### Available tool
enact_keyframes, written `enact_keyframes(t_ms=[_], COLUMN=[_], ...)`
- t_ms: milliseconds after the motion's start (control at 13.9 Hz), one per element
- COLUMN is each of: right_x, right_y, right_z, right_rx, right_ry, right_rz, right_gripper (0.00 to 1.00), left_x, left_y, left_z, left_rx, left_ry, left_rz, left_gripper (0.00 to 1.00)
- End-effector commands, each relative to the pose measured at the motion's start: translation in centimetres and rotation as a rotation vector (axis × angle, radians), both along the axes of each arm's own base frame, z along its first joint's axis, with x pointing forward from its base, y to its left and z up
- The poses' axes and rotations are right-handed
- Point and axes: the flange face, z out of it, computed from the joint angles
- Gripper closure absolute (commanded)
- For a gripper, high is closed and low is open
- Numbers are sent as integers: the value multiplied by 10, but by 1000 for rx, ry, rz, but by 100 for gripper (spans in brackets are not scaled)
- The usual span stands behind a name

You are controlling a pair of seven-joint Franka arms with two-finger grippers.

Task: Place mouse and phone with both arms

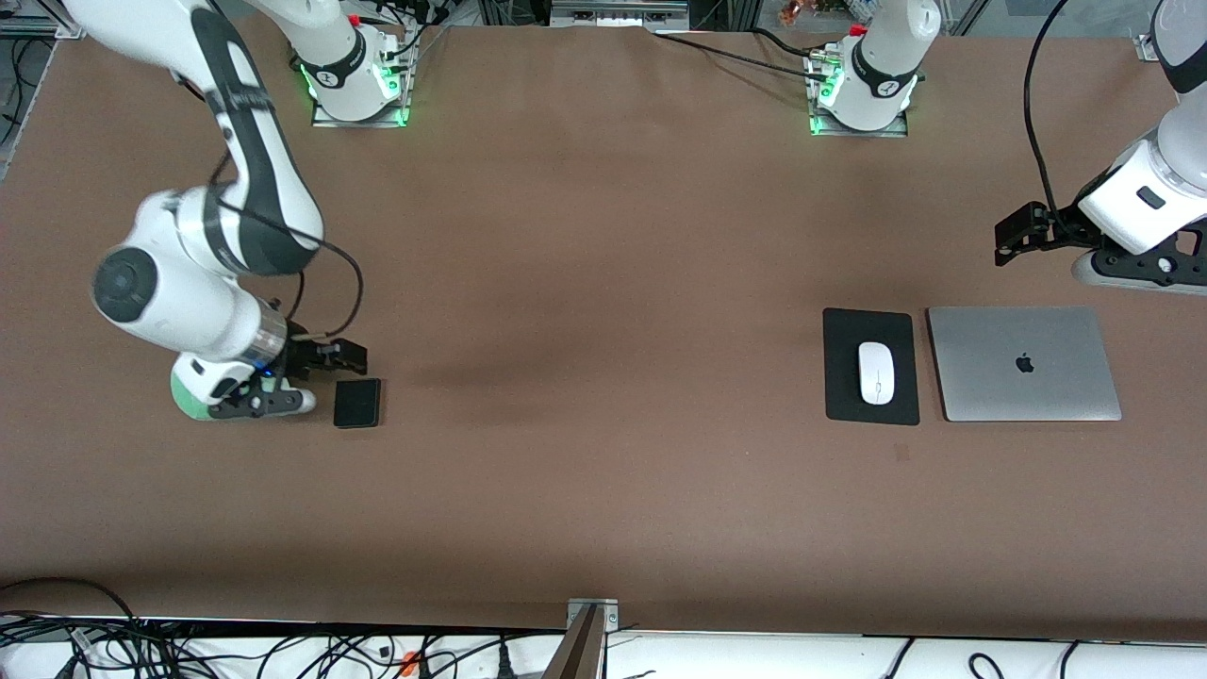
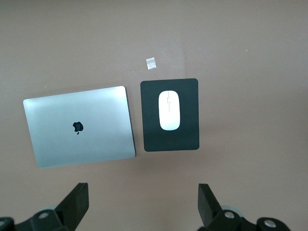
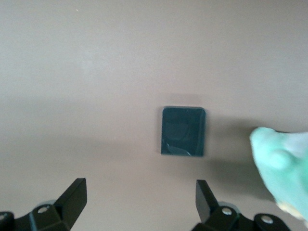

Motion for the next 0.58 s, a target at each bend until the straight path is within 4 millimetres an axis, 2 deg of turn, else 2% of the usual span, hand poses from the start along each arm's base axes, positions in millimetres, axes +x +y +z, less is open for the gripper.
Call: enact_keyframes(t_ms=[0,144,288,431,503], right_x=[-32,-56,-79,-97,-100], right_y=[-14,-20,-39,-50,-54], right_z=[76,134,183,217,226], right_rx=[-22,-44,-39,-33,-34], right_ry=[10,4,13,23,24], right_rz=[-10,-5,-24,-24,-19], right_gripper=[0,0,0,0,0], left_x=[4,3,4,4,4], left_y=[-1,-2,-2,-2,-2], left_z=[5,6,6,6,5], left_rx=[19,21,21,21,21], left_ry=[5,3,5,5,5], left_rz=[-1,-1,-1,-1,-1], left_gripper=[0,0,0,0,0])
